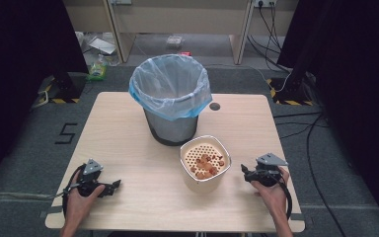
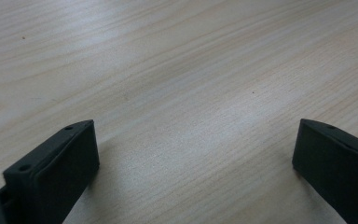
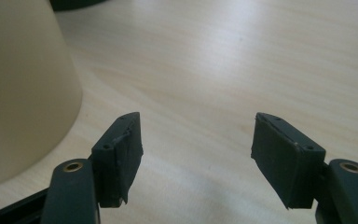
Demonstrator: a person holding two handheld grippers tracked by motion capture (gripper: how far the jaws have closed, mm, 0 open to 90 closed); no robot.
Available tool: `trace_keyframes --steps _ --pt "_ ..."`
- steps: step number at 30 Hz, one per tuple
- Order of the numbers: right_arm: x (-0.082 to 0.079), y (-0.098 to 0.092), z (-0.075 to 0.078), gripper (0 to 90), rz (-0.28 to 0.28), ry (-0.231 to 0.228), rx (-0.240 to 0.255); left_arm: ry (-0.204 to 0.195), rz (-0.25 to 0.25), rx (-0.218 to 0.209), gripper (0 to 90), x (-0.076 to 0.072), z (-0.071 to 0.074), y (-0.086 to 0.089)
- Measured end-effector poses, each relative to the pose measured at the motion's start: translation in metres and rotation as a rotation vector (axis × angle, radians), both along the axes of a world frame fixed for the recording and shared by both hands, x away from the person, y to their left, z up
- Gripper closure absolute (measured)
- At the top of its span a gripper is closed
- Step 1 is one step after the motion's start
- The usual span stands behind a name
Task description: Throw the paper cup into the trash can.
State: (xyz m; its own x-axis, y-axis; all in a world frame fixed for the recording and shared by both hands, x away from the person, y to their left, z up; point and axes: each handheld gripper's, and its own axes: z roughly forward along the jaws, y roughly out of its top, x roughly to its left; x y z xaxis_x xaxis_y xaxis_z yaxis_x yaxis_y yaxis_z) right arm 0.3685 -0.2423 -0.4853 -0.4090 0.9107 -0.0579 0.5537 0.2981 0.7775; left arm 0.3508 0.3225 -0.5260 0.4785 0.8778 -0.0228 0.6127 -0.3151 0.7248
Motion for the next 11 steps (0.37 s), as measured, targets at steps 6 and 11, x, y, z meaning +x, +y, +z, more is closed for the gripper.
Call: trace_keyframes --steps 6,11 --pt "-0.005 0.001 -0.013 32.4 0.018 0.062 -0.023 0.000 -0.001 0.000 0.0 0.000 0.000 0.000" --pt "-0.007 0.001 -0.017 31.7 0.020 0.080 -0.036 0.000 -0.001 0.000 0.0 0.000 0.000 0.000"
